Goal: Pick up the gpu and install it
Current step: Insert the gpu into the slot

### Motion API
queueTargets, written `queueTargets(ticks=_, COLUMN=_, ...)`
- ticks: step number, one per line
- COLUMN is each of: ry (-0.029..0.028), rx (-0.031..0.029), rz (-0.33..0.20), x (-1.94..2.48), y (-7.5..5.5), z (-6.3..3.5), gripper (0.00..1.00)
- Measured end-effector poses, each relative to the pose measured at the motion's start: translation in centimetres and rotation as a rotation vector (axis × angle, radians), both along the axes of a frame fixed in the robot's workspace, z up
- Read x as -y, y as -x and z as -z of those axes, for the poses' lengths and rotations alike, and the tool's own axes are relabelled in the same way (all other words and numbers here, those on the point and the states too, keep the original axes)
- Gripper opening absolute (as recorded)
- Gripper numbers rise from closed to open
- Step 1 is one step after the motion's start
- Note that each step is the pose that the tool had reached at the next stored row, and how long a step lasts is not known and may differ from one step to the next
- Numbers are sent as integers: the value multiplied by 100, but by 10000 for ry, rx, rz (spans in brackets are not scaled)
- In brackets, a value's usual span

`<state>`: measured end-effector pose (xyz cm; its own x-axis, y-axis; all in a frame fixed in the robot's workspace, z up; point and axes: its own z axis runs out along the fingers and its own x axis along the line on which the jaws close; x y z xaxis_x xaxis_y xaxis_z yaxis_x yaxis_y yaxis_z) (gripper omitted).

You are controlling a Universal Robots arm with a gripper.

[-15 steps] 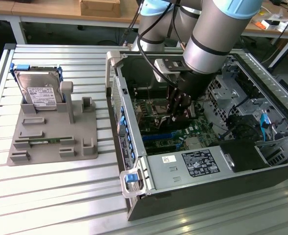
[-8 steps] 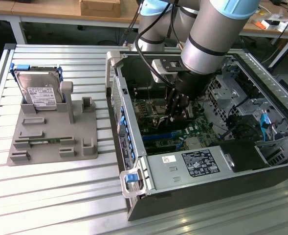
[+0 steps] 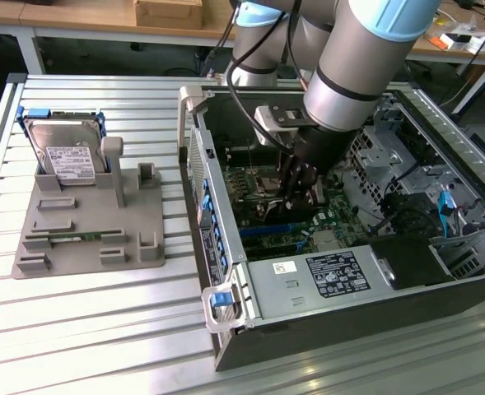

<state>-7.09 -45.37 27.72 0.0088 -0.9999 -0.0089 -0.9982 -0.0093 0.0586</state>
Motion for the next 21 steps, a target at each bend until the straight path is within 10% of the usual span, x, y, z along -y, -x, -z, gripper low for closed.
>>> queueTargets(ticks=21, ry=-1, rx=17, rz=336, x=19, y=40, z=67, gripper=26)
